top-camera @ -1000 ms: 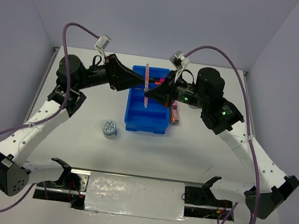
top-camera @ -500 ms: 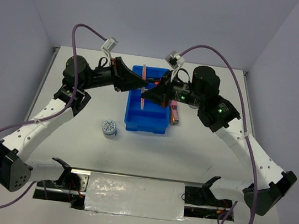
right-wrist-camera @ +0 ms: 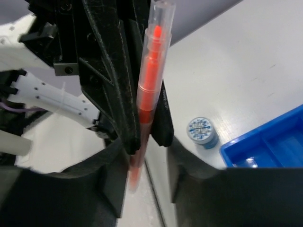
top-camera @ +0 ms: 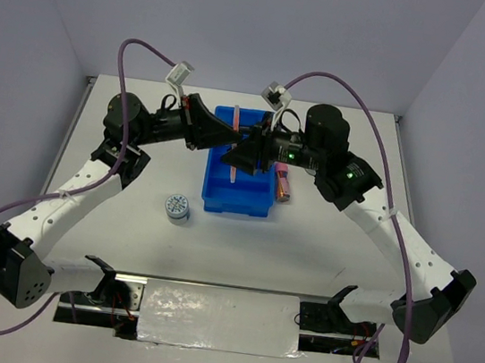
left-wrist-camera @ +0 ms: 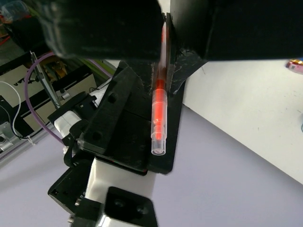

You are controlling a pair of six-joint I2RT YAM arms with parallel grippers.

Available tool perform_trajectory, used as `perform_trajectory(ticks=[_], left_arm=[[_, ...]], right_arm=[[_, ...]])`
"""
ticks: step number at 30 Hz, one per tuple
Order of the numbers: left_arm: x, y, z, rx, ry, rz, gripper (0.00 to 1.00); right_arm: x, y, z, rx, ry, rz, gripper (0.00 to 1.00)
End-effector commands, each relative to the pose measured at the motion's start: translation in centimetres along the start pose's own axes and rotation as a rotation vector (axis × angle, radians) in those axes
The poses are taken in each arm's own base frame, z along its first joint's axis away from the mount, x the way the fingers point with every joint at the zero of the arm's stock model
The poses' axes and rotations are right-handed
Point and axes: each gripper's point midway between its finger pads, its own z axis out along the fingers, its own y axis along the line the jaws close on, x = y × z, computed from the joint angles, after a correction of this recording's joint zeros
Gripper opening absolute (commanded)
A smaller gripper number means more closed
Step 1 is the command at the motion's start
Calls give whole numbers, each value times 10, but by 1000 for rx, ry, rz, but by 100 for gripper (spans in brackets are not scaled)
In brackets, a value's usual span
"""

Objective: Sort the stationery into containers
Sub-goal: Close the pen cap on the pen.

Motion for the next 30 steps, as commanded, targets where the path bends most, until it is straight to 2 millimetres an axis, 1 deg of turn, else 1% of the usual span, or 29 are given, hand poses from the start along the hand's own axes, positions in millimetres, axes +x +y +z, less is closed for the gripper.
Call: perform_trajectory(ticks=[1, 2, 3, 4, 5, 6, 7, 8, 9, 11, 12, 13, 14, 15, 17, 20, 21, 23, 24, 25, 26, 30], left_arm=[[-7, -21, -1, 74, -22, 60, 0], [-6, -23, -2, 77, -22, 63, 0], [-6, -23, -2, 77, -22, 63, 0], [-6, -23, -2, 77, -20, 64, 0], [-5, -24, -3, 73, -18, 65, 0], [-6, -24, -3, 68, -17, 82, 4], [-7, -23, -3, 59, -17, 87, 11], [-5, -20, -4, 38, -6, 72, 21], [-8, -21, -3, 28, -11, 94, 41], [-15, -21, -2, -3, -17, 102, 57], [-18, -20, -2, -16, -20, 114, 72], [-22, -21, -1, -23, -24, 121, 74], [-25, -20, 1, -35, -26, 120, 74], [-35, -27, 2, -29, -45, 138, 74], [-47, -31, 4, -33, -71, 155, 74], [-52, -26, 6, -50, -79, 163, 71], [-53, -24, 7, -58, -82, 162, 68], [-52, -20, 8, -55, -77, 149, 60], [-53, -19, 8, -52, -81, 152, 54], [-51, -18, 8, -51, -77, 149, 52], [-49, -16, 8, -51, -74, 142, 51], [-43, -9, 8, -60, -62, 124, 53]], right_arm=[[-22, 14, 4, -59, -63, -38, 39], [-23, 14, 3, -59, -67, -42, 20], [-24, 14, 3, -55, -70, -43, 11], [-26, 14, 2, -49, -76, -44, 3], [-25, 13, 2, -46, -76, -41, 0], [-26, 14, 2, -47, -81, -45, 0], [-27, 15, 0, -49, -87, -44, 0], [-26, 15, 0, -47, -86, -42, 0], [-24, 14, 1, -47, -81, -40, 0], [-18, 11, 2, -39, -69, -27, 0], [-16, 10, 1, -38, -66, -25, 0], [-14, 10, 1, -35, -63, -21, 0], [-9, 7, 1, -29, -56, -16, 0], [-8, 8, 0, -30, -53, -16, 0], [-3, 8, 0, -37, -40, -10, 0], [-2, 13, -4, -49, -38, -6, 0], [-2, 15, -6, -51, -40, -8, 0], [0, 15, -7, -48, -36, -4, 0], [-1, 17, -8, -50, -37, -11, 0], [-1, 16, -9, -46, -38, -11, 0], [0, 15, -10, -42, -36, -10, 0], [-1, 16, -11, -39, -33, -17, 0]])
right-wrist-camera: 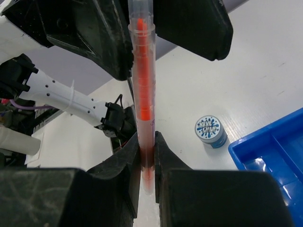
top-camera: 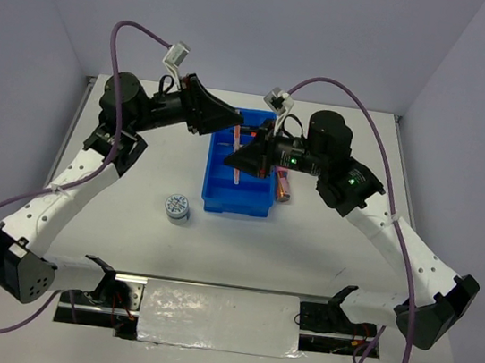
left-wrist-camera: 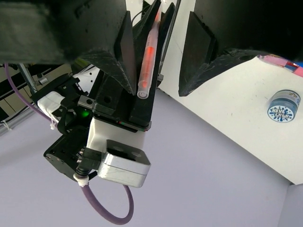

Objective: Sort the stationery into containers
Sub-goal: Close the pen cap on the pen.

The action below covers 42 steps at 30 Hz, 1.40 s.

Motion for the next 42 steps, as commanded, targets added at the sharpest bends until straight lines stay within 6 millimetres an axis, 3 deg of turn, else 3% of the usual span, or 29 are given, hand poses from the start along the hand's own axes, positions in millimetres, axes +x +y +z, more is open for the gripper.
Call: perform_trajectory(ticks=[1, 4, 16, 27, 30, 32, 36, 39, 42], left_arm=[[-6, -7, -1, 31, -26, 42, 52], [-5, -6, -2, 38, -35, 32, 48], [-10, -12, -2, 52, -39, 43, 57], [-13, -6, -5, 45, -50, 29, 51], [-11, -6, -6, 54, -49, 24, 45], [-10, -7, -6, 61, -46, 21, 32], [-6, -7, -6, 71, -31, 16, 26], [-1, -6, -8, 69, -16, 14, 2], [5, -2, -9, 55, 1, 13, 0]], right_arm=[[-7, 10, -7, -14, -24, -43, 0], [-6, 9, -6, -13, -17, -45, 0], [0, 2, -2, 5, 13, -42, 0], [3, 2, -3, 1, 15, -36, 0], [4, 2, -2, 2, 21, -34, 0], [4, 1, -2, 6, 23, -30, 0], [0, 2, -1, 9, 22, -29, 0], [-5, 1, 0, 18, 21, -27, 0], [-15, 3, 1, 22, 4, -31, 0]])
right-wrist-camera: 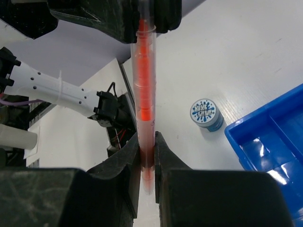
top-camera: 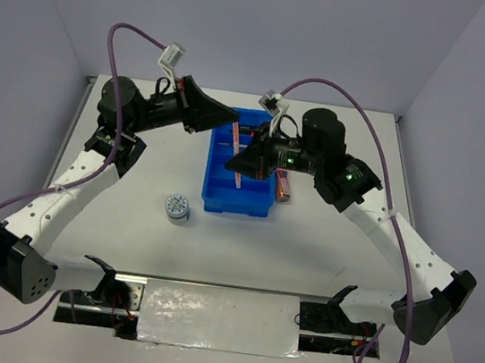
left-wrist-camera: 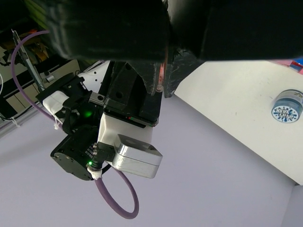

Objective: Sort the stationery into containers
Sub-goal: Close the pen cap on the pen.

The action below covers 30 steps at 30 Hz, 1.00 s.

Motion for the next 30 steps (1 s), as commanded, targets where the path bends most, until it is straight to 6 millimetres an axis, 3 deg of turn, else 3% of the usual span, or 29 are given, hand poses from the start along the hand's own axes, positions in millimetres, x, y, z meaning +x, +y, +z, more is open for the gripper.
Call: perform_trajectory(ticks=[1, 4, 5, 6, 7, 12, 18, 19, 25, 30], left_arm=[[8, -5, -5, 20, 25, 39, 0], [20, -2, -7, -4, 57, 62, 0], [31, 2, -7, -26, 89, 52, 0], [37, 1, -8, -24, 100, 54, 0], [40, -2, -9, -20, 105, 56, 0], [73, 5, -13, -59, 152, 23, 0], [109, 4, -12, -66, 220, -6, 0], [116, 3, -12, -66, 234, -11, 0], [141, 4, -12, -78, 274, -44, 0], [159, 7, -18, -101, 304, -68, 0]], right_arm=[[-32, 14, -2, -18, -69, -59, 0], [-56, 11, -4, 30, -106, -85, 0], [-77, 16, -10, 33, -147, -109, 0], [-82, 10, -6, 45, -144, -101, 0], [-98, 15, -9, 30, -172, -116, 0], [-142, 2, -12, 73, -263, -129, 0], [-168, 0, -2, 49, -274, -166, 0], [-179, 6, -6, 43, -296, -191, 0], [-205, -3, -16, 43, -344, -208, 0], [-209, -12, -21, 60, -341, -236, 0]])
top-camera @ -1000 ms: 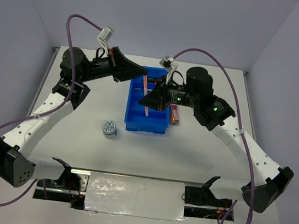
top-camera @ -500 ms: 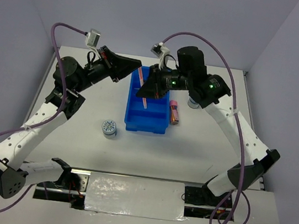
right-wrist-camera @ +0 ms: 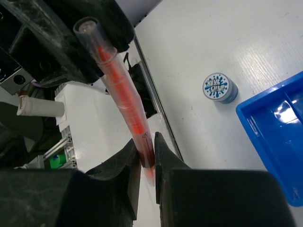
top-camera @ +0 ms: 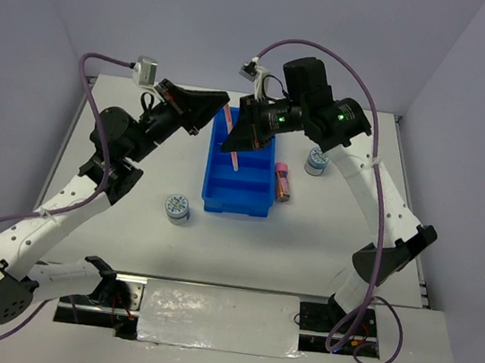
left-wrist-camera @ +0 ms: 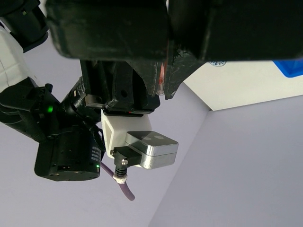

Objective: Sort the stationery into containers
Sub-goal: Close the pen cap on the pen.

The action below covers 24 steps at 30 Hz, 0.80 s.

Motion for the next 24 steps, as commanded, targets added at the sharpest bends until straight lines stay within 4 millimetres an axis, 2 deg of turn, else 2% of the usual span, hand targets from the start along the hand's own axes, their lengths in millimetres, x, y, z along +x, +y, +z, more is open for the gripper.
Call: perform_trajectory(ticks=[1, 3, 7, 10, 11, 12, 13, 14, 15, 16, 17, 18, 19, 20, 21, 22, 23, 24], left_arm=[[167, -34, -82, 187, 691, -223, 0], [173, -37, -85, 195, 705, -236, 0], [181, -44, -86, 217, 721, -240, 0], [183, -41, -89, 194, 729, -233, 0], [177, -40, -85, 179, 716, -207, 0], [173, -35, -81, 143, 702, -190, 0], [164, -28, -74, 98, 669, -165, 0], [149, -23, -63, 47, 647, -143, 0], [139, -17, -56, 2, 629, -126, 0], [126, -7, -45, -71, 587, -98, 2], [101, -4, -32, -129, 555, -80, 5], [87, -1, -24, -165, 525, -62, 21], [71, 1, -16, -195, 488, -43, 36], [37, 8, -3, -269, 408, -17, 49], [18, 10, 2, -300, 362, -8, 71], [-16, 6, 13, -323, 273, 4, 77], [-38, 15, 14, -371, 216, 8, 86], [-49, 20, 11, -414, 196, 2, 99]], right_arm=[[-158, 20, -79, 73, -600, -352, 0], [-161, 25, -81, 60, -606, -369, 0], [-164, 21, -79, 66, -608, -364, 0], [-157, 22, -74, 47, -584, -367, 0], [-143, 12, -61, 37, -539, -345, 0], [-135, 20, -63, 23, -532, -369, 0], [-126, 17, -56, 25, -515, -372, 0], [-101, 11, -40, 23, -460, -353, 0], [-91, 9, -33, 21, -440, -345, 0], [-67, -9, -14, 33, -381, -299, 0], [-55, -2, -11, 24, -369, -293, 0], [-49, -4, -8, 21, -370, -290, 0], [-27, -18, 5, 27, -329, -247, 0], [-20, -17, 3, 22, -331, -233, 0], [-15, -20, 5, 24, -330, -231, 0], [-1, -31, 11, 40, -299, -205, 0], [2, -36, 9, 66, -304, -199, 0], [11, -45, 13, 79, -288, -176, 0]])
